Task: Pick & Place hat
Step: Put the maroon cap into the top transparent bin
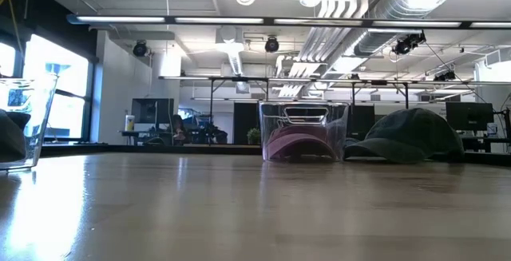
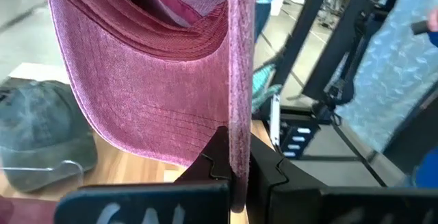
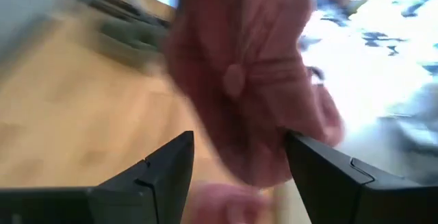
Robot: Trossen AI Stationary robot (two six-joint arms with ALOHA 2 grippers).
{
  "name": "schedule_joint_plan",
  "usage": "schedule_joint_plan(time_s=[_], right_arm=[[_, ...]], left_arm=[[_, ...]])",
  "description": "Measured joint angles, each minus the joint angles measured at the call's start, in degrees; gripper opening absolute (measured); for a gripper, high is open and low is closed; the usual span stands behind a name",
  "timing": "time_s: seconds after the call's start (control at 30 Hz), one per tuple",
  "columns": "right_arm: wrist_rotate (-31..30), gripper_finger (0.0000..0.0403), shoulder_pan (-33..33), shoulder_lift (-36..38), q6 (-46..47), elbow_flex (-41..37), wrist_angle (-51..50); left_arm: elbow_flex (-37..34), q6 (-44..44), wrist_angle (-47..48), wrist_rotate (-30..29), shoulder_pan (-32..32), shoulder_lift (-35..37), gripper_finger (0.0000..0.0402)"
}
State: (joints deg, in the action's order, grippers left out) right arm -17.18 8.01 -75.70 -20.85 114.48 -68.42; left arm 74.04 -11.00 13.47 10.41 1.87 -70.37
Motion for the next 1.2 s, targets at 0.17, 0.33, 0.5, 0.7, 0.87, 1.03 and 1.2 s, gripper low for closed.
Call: schedule_joint_plan(time_s=[0.17,0.33,0.5,0.7,0.87,1.03,1.2], right_arm=[[-9.3,0.0227,2.4,-2.4,-5.8,0.0,4.5],[-12.4,0.0226,2.7,-5.3,-8.3,0.0,7.9],[-13.4,0.0189,2.6,-7.7,-9.6,0.0,9.9],[1.0,0.0049,2.1,-7.6,-6.6,0.0,8.9],[19.6,0.0036,0.0,-6.2,4.1,0.0,5.6],[47.4,0.0037,-4.8,-7.6,24.0,0.0,3.1],[56.0,0.0006,-5.2,-11.2,25.6,0.1,-2.3]], left_arm=[[0.0,0.0,-0.2,-2.0,0.0,0.0,0.0001],[0.0,0.0,-0.2,-2.5,0.0,0.0,0.0001],[0.0,-0.6,-0.1,-2.5,0.0,0.0,0.0001],[0.0,-0.4,1.2,-1.9,0.0,0.0,0.0001],[0.1,4.4,10.9,-2.1,0.0,0.0,0.0001],[0.3,13.2,18.2,-1.9,0.1,-1.8,0.0025],[0.1,21.5,20.3,-3.5,-0.1,-5.0,0.0099]])
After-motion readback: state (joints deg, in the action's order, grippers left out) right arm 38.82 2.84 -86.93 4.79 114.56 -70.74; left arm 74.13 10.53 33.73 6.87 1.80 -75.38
